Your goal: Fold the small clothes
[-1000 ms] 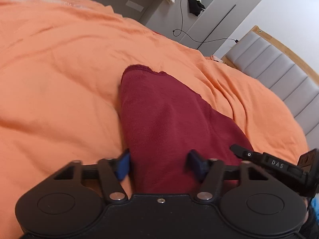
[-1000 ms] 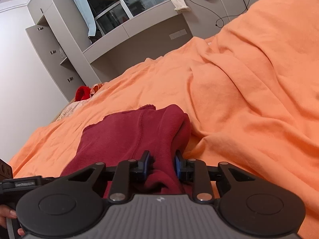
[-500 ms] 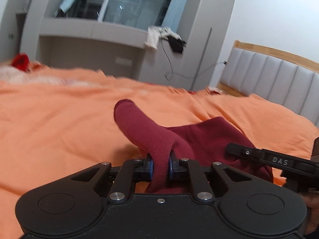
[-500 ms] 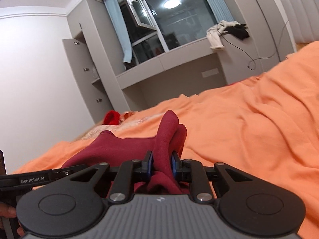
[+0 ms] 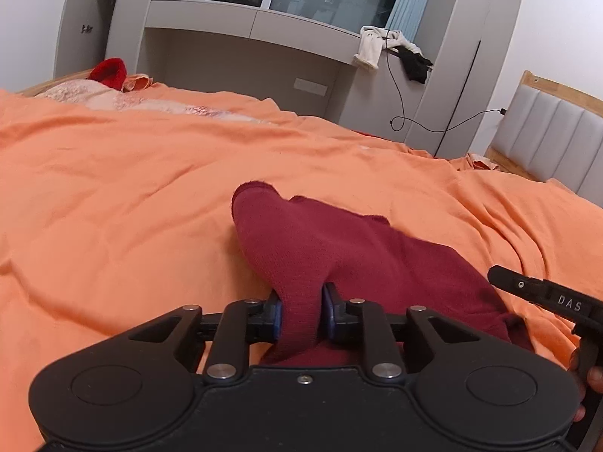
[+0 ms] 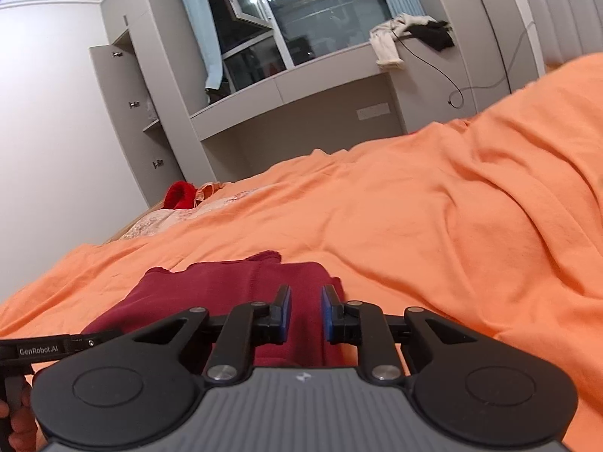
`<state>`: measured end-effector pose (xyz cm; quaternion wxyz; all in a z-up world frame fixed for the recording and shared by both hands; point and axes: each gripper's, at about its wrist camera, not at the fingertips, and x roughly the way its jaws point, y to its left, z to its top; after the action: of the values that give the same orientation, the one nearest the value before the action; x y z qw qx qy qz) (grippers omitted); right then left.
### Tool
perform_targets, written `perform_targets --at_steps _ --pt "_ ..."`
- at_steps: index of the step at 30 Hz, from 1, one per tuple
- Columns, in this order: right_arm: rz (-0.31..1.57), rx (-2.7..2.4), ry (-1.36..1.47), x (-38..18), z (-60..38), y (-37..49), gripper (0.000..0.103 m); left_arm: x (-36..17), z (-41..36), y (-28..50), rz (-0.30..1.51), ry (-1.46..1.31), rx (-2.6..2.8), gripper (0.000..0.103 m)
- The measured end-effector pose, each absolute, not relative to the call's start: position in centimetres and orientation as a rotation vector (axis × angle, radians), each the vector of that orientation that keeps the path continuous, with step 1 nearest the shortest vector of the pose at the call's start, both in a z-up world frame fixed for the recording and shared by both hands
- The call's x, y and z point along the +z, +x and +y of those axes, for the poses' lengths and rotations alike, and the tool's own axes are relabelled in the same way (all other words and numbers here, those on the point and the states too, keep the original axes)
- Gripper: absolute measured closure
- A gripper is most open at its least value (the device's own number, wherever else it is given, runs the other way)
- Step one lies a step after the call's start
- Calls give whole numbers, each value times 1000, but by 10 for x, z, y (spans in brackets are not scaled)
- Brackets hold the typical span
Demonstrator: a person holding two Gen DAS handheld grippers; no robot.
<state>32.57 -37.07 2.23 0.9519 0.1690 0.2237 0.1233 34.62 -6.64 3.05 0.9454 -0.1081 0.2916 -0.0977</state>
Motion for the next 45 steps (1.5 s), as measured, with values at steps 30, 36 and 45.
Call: perform_targets --at_steps 30,36,45 --pt "178 281 183 59 -345 143 0 72 -67 163 279 -58 -73 1" --pt "182 249 198 46 -347 95 0 58 -58 115 268 -79 -69 1" --pt "234 194 140 32 -335 69 0 39 -58 85 306 -46 -79 1"
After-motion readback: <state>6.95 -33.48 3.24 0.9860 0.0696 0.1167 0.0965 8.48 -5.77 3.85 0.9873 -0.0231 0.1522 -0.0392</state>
